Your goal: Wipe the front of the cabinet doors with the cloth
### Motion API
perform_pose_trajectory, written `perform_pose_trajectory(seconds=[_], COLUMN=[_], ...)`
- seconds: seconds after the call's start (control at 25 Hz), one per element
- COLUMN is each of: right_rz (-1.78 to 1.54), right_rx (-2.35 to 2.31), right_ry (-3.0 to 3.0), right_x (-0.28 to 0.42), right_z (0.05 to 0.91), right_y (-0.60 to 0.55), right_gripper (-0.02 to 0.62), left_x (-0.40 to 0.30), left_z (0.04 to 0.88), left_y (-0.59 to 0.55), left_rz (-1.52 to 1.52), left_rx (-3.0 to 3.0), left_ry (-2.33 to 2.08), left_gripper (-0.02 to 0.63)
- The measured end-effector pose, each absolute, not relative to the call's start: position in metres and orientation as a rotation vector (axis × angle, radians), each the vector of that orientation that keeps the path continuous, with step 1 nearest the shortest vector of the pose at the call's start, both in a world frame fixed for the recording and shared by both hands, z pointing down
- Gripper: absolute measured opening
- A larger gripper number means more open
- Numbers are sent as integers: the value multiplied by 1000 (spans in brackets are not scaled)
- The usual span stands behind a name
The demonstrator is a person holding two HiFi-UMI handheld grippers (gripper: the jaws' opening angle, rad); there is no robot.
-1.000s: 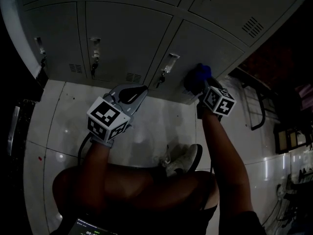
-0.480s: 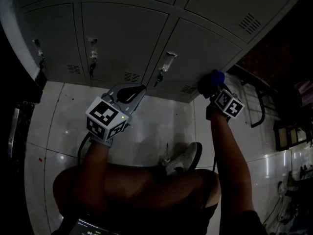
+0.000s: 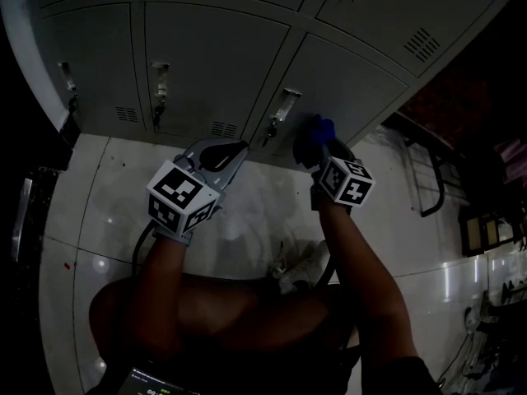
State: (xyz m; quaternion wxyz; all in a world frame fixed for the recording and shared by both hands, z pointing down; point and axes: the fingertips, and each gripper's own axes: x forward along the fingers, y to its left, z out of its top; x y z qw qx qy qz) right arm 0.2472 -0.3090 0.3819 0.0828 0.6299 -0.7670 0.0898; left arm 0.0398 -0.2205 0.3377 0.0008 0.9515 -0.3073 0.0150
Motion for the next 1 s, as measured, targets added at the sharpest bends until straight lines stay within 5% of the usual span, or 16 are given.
perform_pose_trajectory(seconds=[0.48,1.0], right_rz=[218,380], right_rx=[1694,1897], right_ry=[-2349,-2246], right_x=[157,252], right_z=[425,433], right_y=[-337,-334], right_gripper=[77,77], left_x=[40,41], left_z=[337,342], left_y=[-222,-221], left_rz=[22,55], left_rx=[2978,2977], left_ry=[-963,-961], left_gripper=[0,0])
